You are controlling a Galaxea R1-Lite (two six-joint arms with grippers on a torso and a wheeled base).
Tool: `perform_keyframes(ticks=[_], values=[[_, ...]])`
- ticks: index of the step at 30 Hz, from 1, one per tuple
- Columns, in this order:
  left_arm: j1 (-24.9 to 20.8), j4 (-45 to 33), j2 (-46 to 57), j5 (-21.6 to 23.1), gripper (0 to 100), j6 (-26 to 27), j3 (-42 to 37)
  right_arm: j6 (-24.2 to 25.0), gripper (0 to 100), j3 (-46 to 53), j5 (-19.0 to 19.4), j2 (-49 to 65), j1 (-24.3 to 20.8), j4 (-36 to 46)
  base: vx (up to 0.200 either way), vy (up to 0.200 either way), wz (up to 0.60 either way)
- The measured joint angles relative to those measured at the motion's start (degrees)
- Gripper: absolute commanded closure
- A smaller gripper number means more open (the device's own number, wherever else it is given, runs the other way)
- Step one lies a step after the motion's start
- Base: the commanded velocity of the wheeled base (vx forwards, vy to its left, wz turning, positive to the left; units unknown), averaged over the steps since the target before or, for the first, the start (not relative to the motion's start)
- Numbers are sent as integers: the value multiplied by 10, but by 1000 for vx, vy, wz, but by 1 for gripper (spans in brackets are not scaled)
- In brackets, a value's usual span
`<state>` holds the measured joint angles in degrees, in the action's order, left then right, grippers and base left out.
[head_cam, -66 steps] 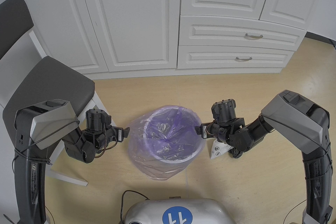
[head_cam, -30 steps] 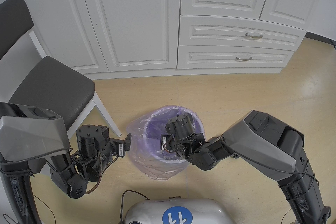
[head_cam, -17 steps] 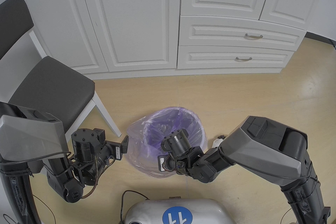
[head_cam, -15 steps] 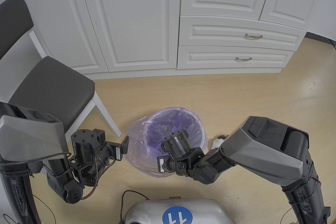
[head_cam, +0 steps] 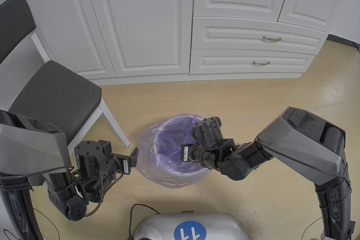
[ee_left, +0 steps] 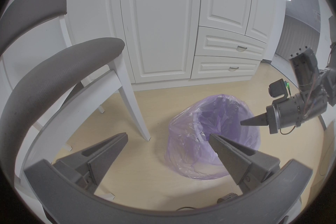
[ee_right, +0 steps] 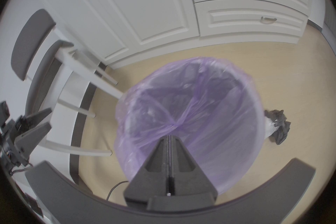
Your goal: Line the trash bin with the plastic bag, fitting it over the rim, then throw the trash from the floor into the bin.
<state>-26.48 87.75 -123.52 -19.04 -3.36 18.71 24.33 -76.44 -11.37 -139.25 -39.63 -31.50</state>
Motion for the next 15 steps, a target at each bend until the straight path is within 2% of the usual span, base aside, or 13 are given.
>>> perform_keyframes(ticks=[15], values=[[-12,0,68,1,0,-3,-34,-4,100,-2,3,-27,15,11,0,0,0]])
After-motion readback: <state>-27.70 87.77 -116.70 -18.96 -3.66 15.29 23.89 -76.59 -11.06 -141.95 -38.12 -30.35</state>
